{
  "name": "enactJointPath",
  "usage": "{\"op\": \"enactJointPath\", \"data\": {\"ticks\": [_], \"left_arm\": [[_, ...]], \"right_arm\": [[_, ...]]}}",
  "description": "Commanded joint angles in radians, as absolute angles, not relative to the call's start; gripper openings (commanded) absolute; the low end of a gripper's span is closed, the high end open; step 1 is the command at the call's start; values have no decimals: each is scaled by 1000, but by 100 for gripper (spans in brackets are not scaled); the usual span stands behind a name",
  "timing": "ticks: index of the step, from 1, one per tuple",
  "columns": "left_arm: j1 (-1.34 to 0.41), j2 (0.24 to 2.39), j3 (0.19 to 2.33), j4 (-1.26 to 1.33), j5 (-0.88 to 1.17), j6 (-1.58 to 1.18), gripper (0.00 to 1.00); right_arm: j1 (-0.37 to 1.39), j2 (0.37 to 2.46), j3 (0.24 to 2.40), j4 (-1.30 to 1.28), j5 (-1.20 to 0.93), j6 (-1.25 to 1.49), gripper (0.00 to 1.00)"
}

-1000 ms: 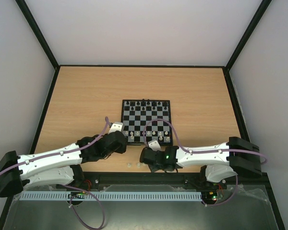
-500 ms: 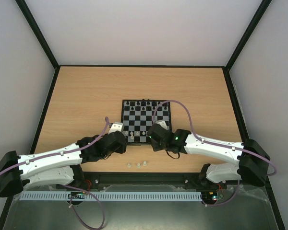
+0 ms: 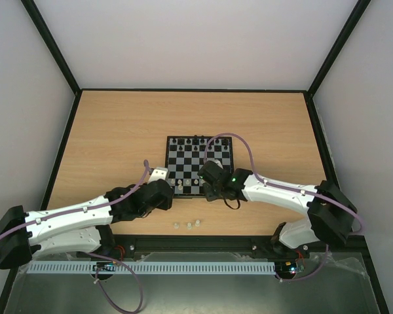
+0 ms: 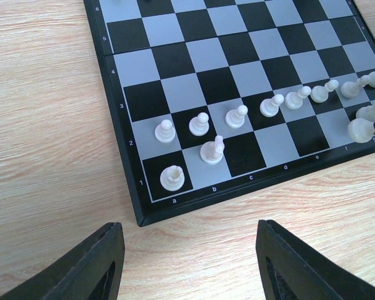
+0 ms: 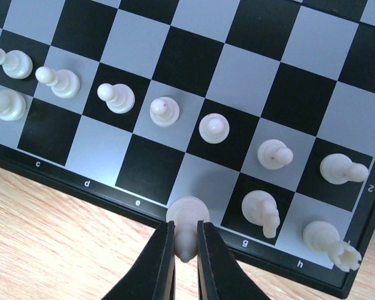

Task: Set up the chess pieces on the board
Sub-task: Place the chess piece on the chessboard.

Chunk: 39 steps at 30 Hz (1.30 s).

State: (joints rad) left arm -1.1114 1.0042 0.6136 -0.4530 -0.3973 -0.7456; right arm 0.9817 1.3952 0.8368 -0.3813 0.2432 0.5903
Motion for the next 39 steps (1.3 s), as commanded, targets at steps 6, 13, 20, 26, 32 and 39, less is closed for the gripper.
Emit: {"op": "enactJointPath", "data": {"ticks": [6, 13, 20, 26, 32, 39], "left_arm": [[-1107, 1005, 597, -448, -410, -746, 61], [-1105, 1009, 596, -446, -410, -746, 61], [-1103, 1010, 597, -447, -410, -744, 61], [-1100, 1015, 596, -445, -410, -745, 61], [-1097, 1021, 598, -443, -408, -745, 61], [-1098, 1030, 601, -449, -405, -757, 61]], "right_arm": [[950, 1454, 876, -379, 225, 547, 7], [931, 1474, 873, -368, 215, 536, 7], [920, 1488, 870, -365, 207, 529, 9], [920, 1491, 869, -362, 206, 526, 14], [918, 1492, 867, -364, 207, 522, 16], [917, 1461, 871, -365, 203, 517, 20]]}}
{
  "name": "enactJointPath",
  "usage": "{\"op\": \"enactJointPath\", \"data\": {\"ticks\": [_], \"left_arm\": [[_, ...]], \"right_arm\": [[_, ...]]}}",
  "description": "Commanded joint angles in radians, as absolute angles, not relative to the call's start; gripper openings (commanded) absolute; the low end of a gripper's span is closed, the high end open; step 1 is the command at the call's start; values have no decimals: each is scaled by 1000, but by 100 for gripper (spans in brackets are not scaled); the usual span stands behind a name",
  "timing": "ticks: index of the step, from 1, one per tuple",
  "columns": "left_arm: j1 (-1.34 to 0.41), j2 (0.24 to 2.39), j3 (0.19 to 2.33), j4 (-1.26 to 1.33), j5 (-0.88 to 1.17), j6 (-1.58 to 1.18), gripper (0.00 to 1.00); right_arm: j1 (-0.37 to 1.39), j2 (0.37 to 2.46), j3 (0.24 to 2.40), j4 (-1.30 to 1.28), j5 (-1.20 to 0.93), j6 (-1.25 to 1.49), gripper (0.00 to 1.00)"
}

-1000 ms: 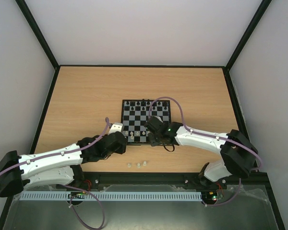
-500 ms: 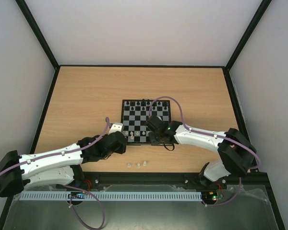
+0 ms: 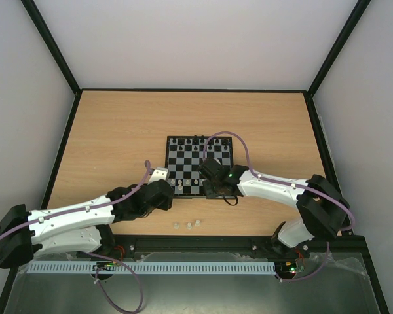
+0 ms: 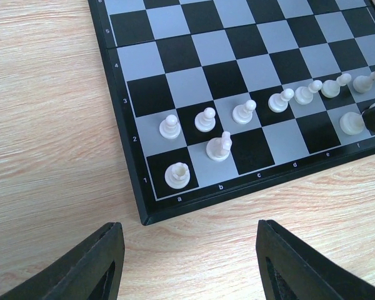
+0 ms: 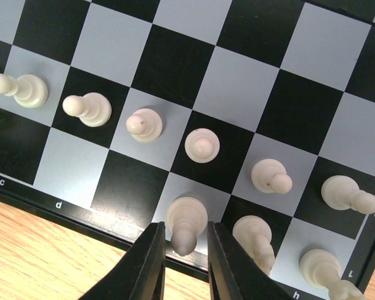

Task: Set up the chess pieces on the board
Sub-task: Place the chess piece on the chessboard, then pick up the chess piece at the center of the board.

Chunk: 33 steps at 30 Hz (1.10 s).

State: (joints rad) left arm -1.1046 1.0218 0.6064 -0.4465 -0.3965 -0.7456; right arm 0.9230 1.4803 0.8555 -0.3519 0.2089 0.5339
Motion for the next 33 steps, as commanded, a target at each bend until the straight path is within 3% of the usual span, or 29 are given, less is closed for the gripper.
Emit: {"op": "enactJointPath", "data": {"ticks": [1, 8, 16, 25, 33], "left_arm": [[-1098, 1031, 603, -460, -409, -764, 61], [-1102, 1025, 601, -501, -358, -812, 61], [-1216, 1033, 584, -533, -340, -913, 63], [-1372, 1156, 577, -518, -350, -1057, 62], [-1432, 1229, 570, -478, -348, -1116, 53]], "right_arm": [[918, 1448, 869, -362, 202, 514, 22], [917, 1347, 843, -341, 189, 509, 45], [918, 1215, 793, -341, 202, 506, 84], [917, 1144, 755, -335, 188, 511, 85], [918, 1123, 743, -328, 177, 512, 85]]}}
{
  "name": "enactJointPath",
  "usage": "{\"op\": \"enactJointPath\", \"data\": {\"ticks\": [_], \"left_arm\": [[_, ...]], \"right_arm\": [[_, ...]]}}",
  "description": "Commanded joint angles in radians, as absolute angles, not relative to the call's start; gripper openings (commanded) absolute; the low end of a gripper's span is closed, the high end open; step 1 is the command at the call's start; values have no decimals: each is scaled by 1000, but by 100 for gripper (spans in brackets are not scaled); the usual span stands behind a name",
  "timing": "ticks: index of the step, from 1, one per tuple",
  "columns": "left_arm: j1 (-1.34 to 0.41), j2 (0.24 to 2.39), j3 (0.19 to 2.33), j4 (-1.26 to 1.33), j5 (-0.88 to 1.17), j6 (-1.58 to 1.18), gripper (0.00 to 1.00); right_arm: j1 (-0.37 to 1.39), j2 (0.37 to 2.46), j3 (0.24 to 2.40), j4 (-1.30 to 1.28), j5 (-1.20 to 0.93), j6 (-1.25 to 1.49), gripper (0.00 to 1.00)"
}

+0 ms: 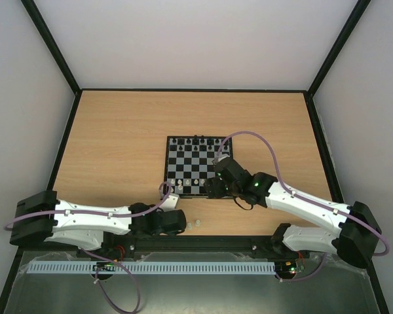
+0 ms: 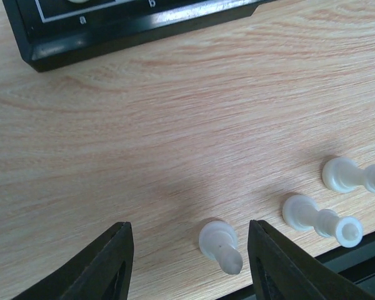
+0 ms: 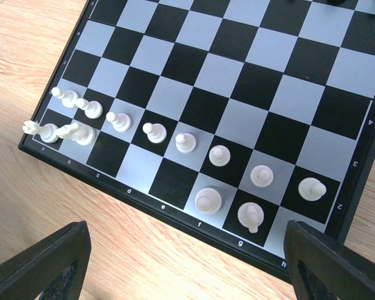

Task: Set up the chess pieces on the board
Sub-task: Pick up the chess piece at the center of the board.

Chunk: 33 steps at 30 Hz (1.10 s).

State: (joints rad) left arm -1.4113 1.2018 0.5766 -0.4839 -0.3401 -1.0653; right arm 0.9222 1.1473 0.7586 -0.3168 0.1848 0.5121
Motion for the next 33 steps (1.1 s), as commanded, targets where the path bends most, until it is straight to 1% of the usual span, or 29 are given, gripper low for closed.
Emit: {"op": "enactJointPath", "data": {"ticks": [1, 6, 9, 18, 22, 25, 28, 33], "left_arm": [[-1435, 1234, 571, -471, -345, -1117, 52], [-1446, 1264, 579, -460, -339, -1120, 49], [-1450, 1276, 581, -460, -337, -1121, 44], [-1460, 1298, 573, -464, -315, -1124, 20], [-1462, 1296, 572, -477, -315, -1126, 12], [-1462, 1288, 584, -503, -341, -1129, 9], [-1448, 1279, 606, -529, -396, -1121, 9], [-1346, 1296, 637, -478, -411, -996, 9]], "right_arm": [[917, 1122, 741, -328, 176, 512, 85], [918, 1123, 738, -325, 170, 512, 85], [917, 1121, 737, -325, 168, 512, 85], [917, 1120, 733, -325, 168, 512, 85], [918, 1117, 732, -324, 170, 514, 85], [918, 1117, 730, -324, 167, 512, 85], [918, 1114, 729, -321, 165, 512, 85], [917, 1109, 729, -322, 177, 514, 85]]}}
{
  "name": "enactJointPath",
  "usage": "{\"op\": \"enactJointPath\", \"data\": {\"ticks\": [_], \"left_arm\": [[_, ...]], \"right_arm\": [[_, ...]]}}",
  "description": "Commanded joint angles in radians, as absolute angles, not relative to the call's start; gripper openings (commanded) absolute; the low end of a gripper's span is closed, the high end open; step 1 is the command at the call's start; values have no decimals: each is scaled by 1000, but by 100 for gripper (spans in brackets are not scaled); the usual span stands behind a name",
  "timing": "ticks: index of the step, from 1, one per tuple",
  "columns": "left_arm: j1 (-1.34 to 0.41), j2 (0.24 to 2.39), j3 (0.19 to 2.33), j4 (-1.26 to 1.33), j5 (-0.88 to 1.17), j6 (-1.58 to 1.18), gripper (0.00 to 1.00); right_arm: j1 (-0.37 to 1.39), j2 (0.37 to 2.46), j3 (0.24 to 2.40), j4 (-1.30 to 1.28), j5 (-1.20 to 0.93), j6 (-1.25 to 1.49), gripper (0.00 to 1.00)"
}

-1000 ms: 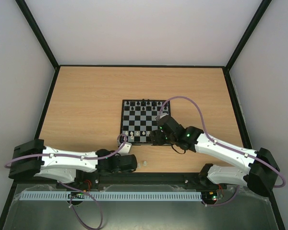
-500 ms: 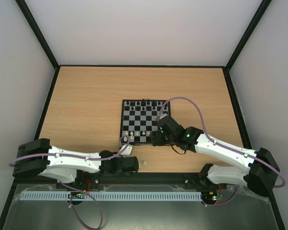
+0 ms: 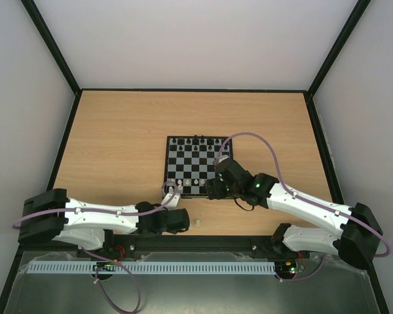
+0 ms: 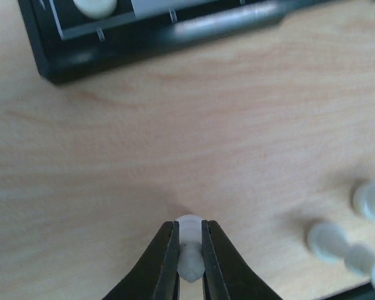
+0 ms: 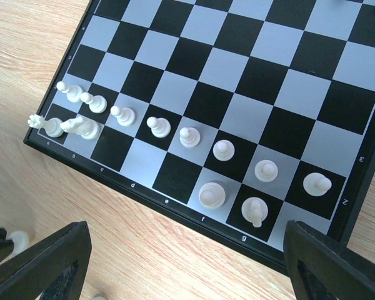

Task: Set up the chess pieces on the board
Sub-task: Pick up the chess piece at the center of the board, then place the chess piece on the chessboard.

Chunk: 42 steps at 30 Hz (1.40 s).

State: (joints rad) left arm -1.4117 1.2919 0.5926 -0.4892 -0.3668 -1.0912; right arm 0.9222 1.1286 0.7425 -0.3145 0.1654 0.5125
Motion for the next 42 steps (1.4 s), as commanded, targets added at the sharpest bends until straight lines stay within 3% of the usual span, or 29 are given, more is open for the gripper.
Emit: {"op": "enactJointPath", "data": {"ticks": [1, 20, 42], "left_arm": [[-1322, 1309, 644, -463, -403, -967, 9], [-1119, 1493, 856, -333, -356, -678, 9], [-1064, 1612, 891, -296, -332, -635, 9]], "right_arm": [[918, 1106, 727, -322, 180, 515, 85], [918, 1047, 719, -327, 253, 531, 86], [917, 1058, 722, -327, 259, 532, 86]]}}
